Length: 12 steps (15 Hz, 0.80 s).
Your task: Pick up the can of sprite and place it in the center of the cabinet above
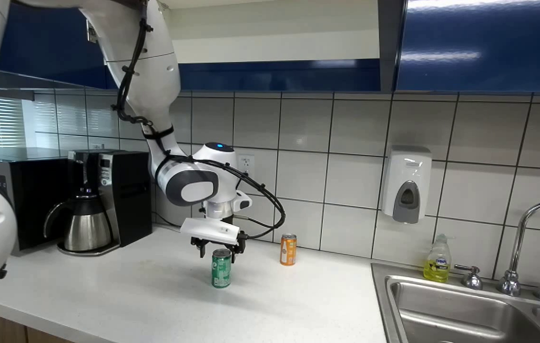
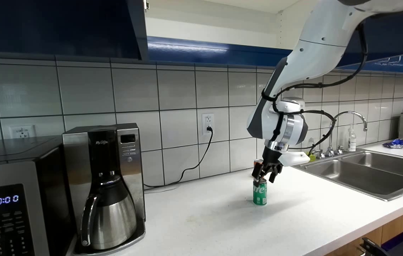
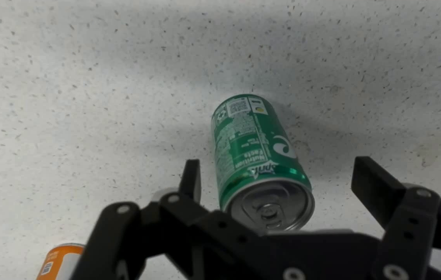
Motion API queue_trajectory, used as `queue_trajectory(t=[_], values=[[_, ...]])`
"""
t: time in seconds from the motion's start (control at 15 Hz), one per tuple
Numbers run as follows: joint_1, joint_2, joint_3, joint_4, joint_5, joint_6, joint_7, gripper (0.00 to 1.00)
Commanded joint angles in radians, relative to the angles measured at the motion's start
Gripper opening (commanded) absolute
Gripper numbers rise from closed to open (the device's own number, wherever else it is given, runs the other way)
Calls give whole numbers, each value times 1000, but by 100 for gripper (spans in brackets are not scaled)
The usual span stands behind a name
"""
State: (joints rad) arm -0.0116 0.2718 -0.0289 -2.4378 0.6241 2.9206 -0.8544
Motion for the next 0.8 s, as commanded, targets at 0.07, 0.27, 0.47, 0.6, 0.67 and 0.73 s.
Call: queue_trajectory(t=[0.07, 0.27, 0.47, 0.6, 0.67, 0.73], values=[[-29, 37, 39, 30, 50, 39, -69, 100], [-33, 59, 44, 44, 56, 59, -76, 100], [-40, 77, 51, 56, 56, 71, -80, 100], [-45, 88, 57, 64, 58, 84, -83, 100], [-47, 94, 59, 67, 56, 88, -82, 100], [-51, 100, 63, 71, 54, 91, -82, 100]])
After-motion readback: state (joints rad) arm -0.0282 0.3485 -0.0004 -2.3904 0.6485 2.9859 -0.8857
